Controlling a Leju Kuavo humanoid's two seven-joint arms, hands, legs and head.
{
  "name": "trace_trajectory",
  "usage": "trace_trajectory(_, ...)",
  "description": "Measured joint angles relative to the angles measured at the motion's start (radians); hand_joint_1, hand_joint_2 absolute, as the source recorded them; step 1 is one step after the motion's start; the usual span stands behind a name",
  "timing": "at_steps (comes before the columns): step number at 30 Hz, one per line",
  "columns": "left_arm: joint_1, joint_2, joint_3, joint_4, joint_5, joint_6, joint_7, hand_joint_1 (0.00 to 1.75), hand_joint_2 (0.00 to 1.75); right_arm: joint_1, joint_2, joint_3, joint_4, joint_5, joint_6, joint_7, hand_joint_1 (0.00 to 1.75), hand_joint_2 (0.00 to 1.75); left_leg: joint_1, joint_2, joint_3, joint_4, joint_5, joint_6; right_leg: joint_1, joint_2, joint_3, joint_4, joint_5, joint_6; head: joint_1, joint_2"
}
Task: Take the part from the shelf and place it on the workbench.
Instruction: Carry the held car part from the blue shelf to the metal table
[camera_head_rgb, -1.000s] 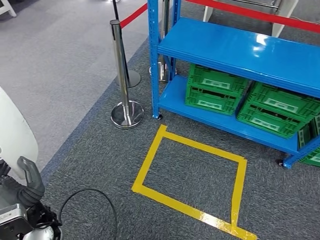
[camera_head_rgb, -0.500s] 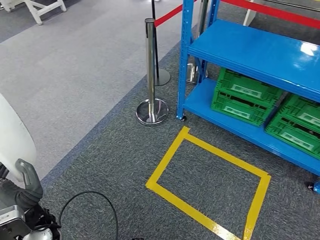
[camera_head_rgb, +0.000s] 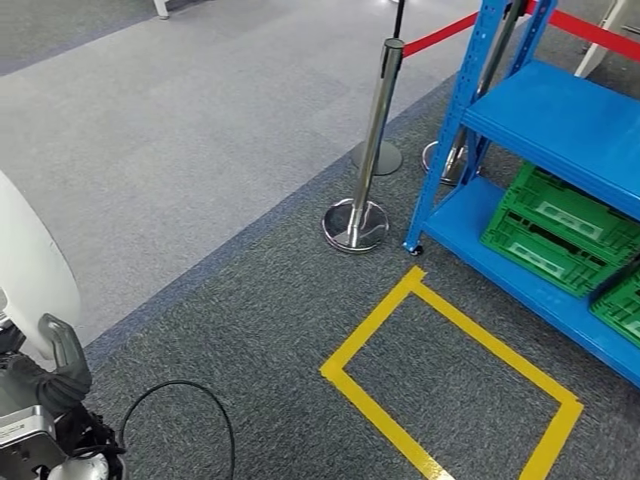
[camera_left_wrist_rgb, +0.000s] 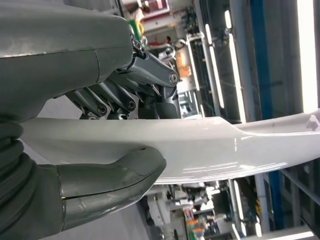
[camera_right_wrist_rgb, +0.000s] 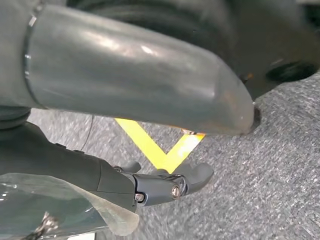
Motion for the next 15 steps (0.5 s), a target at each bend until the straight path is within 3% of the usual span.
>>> trace_trajectory(2, 0.000, 0.001, -0.004, 0.003, 0.000, 0.000, 0.004, 1.75, 1.75, 0.000, 0.000, 0.000, 0.000, 0.001, 0.000, 0.000, 0.00, 0.00, 0.001, -0.029, 0.001, 0.004, -0.001, -0.002, -0.002, 0.012, 0.029, -0.091, 0.075, 0.000, 0.000, 0.000)
trace_trajectory(4, -0.001, 0.002, -0.008, 0.004, 0.000, 0.000, 0.006, 1.75, 1.75, -0.001, 0.000, -0.001, 0.000, 0.003, 0.000, 0.000, 0.00, 0.00, 0.001, -0.056, -0.004, 0.015, -0.005, -0.010, -0.008, 0.057, 0.077, -0.212, 0.128, -0.002, -0.001, 0.000)
trace_trajectory(6, -0.003, 0.003, -0.011, 0.005, 0.000, 0.000, 0.008, 1.75, 1.75, -0.002, 0.000, -0.001, 0.000, 0.005, 0.001, 0.000, 0.00, 0.00, 0.002, -0.077, -0.014, 0.024, -0.004, -0.021, -0.010, 0.083, 0.099, -0.255, 0.129, -0.008, -0.001, 0.000)
trace_trajectory(8, -0.002, 0.005, -0.011, 0.005, 0.001, 0.000, 0.011, 1.75, 1.75, -0.003, 0.000, -0.002, 0.001, 0.007, 0.001, 0.000, 0.00, 0.00, 0.005, -0.095, -0.022, 0.027, -0.001, -0.032, -0.009, 0.063, 0.106, -0.258, 0.131, -0.020, -0.001, 0.000)
trace_trajectory(10, -0.004, 0.007, -0.011, 0.006, 0.000, 0.000, 0.013, 1.75, 1.75, -0.005, -0.001, -0.002, 0.001, 0.009, 0.002, -0.002, 0.00, 0.00, 0.003, -0.067, -0.038, 0.060, -0.021, -0.042, -0.012, 0.038, 0.112, -0.261, 0.135, -0.033, -0.010, 0.000)
trace_trajectory(12, -0.007, 0.007, -0.012, 0.006, 0.000, 0.000, 0.014, 1.75, 1.75, -0.005, -0.001, -0.003, 0.001, 0.011, 0.003, -0.003, 0.00, 0.00, 0.004, -0.008, -0.087, 0.166, -0.075, -0.053, -0.010, 0.009, 0.114, -0.263, 0.134, -0.042, -0.020, 0.000)
trace_trajectory(13, -0.008, 0.007, -0.012, 0.007, 0.000, 0.000, 0.014, 1.75, 1.75, -0.004, -0.001, -0.003, 0.001, 0.011, 0.003, -0.003, 0.00, 0.00, 0.006, 0.009, -0.119, 0.232, -0.101, -0.056, -0.007, -0.006, 0.115, -0.263, 0.132, -0.045, -0.021, 0.000)
trace_trajectory(15, -0.008, 0.008, -0.012, 0.009, 0.001, 0.000, 0.014, 1.75, 1.75, -0.004, -0.002, -0.004, 0.002, 0.013, 0.004, -0.003, 0.00, 0.00, 0.010, 0.021, -0.152, 0.302, -0.116, -0.059, -0.005, -0.036, 0.117, -0.263, 0.129, -0.047, -0.021, 0.000)
